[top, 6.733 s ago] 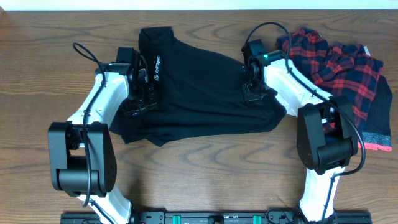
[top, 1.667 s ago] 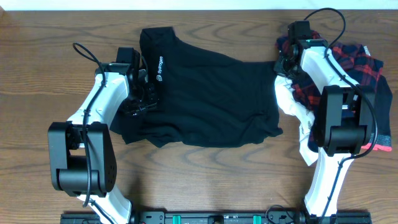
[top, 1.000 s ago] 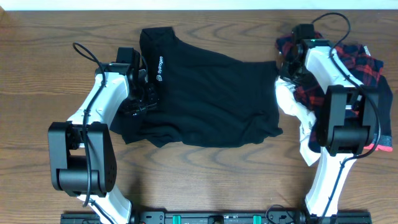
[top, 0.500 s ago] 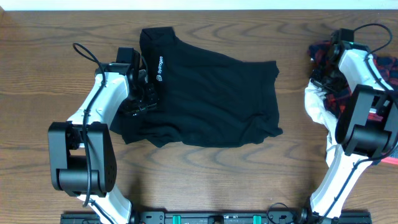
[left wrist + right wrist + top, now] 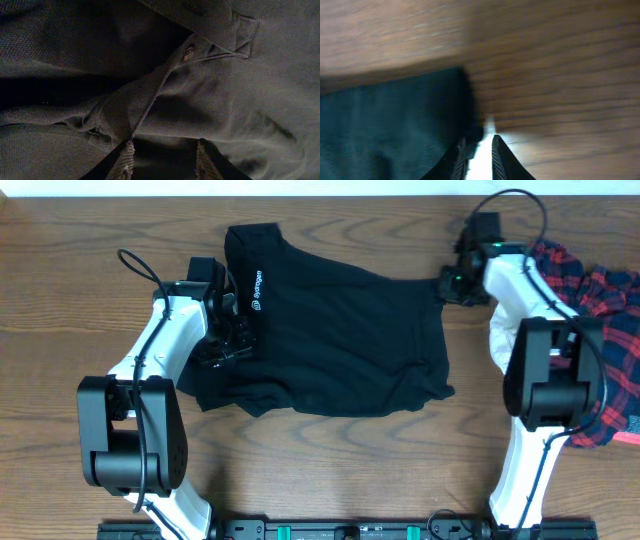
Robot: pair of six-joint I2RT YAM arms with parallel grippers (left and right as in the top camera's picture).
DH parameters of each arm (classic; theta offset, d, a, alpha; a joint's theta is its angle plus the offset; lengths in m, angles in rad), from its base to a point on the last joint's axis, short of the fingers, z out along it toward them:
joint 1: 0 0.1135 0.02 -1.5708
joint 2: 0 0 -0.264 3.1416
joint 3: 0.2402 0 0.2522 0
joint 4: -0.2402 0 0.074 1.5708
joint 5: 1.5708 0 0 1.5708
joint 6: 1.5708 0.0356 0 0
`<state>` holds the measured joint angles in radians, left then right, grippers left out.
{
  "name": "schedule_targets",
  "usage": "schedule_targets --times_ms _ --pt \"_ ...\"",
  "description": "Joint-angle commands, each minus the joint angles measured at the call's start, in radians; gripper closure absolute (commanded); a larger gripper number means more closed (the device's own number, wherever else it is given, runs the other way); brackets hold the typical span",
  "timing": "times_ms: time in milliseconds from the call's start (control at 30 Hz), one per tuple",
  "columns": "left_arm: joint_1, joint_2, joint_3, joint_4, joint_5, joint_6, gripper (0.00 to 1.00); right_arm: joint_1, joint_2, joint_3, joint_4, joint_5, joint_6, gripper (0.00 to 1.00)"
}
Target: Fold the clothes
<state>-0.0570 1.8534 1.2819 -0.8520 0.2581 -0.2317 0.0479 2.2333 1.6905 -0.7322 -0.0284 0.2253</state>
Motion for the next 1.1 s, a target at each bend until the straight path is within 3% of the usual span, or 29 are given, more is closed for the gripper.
schedule_targets --times_ms 0,533,1067 --pt "-0.002 0.008 -0.011 -0.003 -0.008 0.010 0.58 0.002 -0.034 0.011 -0.001 0.081 0.018 0.83" --pt "-0.002 0.008 -0.011 -0.003 -0.008 0.010 0.58 0.012 -0.018 0.011 0.030 0.080 0.032 0.84" --pt "-0.002 0.008 -0.011 -0.003 -0.008 0.010 0.58 0.012 0.103 0.011 0.045 0.025 0.032 0.78"
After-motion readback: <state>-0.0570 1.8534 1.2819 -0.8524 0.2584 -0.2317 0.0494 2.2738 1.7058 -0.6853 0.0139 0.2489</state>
